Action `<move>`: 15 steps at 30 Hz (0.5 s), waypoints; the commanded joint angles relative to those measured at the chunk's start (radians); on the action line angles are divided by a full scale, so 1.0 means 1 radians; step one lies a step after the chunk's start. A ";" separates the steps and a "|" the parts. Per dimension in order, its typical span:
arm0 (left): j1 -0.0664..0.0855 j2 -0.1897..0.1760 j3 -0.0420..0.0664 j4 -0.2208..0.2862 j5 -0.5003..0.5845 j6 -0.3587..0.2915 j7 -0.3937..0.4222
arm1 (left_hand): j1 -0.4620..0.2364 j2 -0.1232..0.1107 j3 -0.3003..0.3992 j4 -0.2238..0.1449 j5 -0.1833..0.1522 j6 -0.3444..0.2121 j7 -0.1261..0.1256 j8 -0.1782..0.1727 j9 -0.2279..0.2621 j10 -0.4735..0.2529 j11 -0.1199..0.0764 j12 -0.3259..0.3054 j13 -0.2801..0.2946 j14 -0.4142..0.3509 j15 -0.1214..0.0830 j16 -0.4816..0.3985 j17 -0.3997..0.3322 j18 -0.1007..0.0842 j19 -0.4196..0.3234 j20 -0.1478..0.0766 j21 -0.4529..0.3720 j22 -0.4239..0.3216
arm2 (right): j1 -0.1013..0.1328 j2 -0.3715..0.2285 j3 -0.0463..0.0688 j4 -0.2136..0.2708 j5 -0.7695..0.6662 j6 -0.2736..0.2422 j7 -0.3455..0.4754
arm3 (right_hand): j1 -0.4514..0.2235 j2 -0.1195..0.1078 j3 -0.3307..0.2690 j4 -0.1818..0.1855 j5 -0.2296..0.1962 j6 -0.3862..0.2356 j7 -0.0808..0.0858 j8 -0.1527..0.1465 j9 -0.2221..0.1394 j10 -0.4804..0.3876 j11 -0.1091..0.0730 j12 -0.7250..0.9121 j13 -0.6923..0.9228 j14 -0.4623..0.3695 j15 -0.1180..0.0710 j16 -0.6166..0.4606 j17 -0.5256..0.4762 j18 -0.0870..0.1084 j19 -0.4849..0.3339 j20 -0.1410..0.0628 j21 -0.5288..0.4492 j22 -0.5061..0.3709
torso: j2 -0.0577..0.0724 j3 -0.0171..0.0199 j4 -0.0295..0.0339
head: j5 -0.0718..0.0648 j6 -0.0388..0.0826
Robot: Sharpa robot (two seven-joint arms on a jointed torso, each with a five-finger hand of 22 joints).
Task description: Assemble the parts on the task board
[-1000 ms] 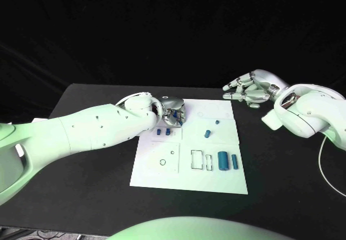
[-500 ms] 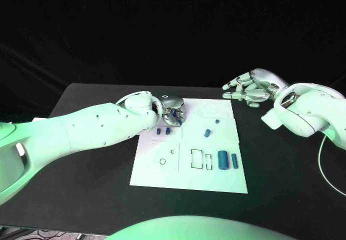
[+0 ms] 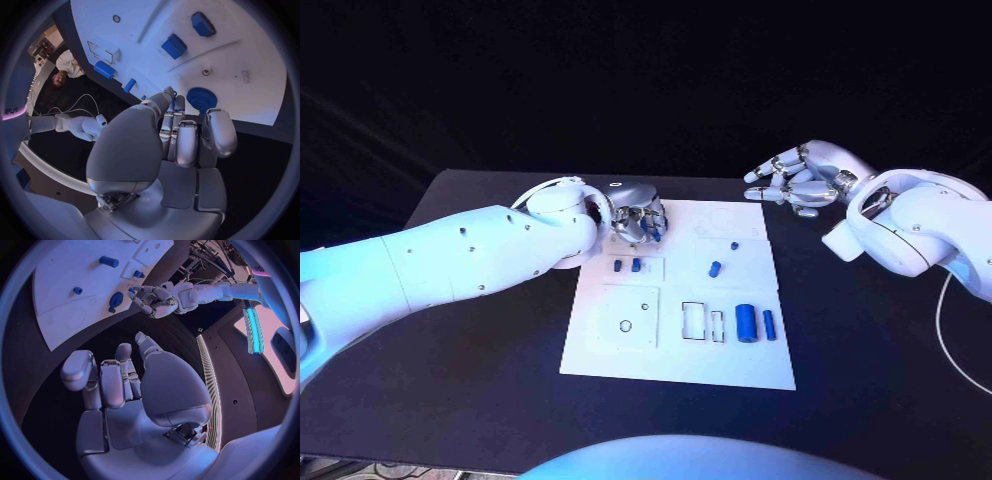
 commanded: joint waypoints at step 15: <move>-0.001 -0.065 0.002 -0.012 0.072 0.030 -0.036 | -0.014 -0.003 0.009 0.001 0.004 0.008 -0.001 -0.005 -0.001 0.009 0.002 -0.010 -0.001 0.031 0.002 0.003 -0.003 -0.016 0.008 -0.002 0.007 0.004 | 0.000 -0.002 0.000 0.000 -0.008 0.007 0.007 | 0.002 0.005 0.001 0.004 0.005 -0.001 0.004 0.004 -0.001 0.005 -0.005 0.001 -0.001 0.030 -0.004 -0.005 -0.001 0.013 0.004 -0.002 -0.006 -0.001 | 0.001 0.0002 -0.0008 | 0.006 -0.003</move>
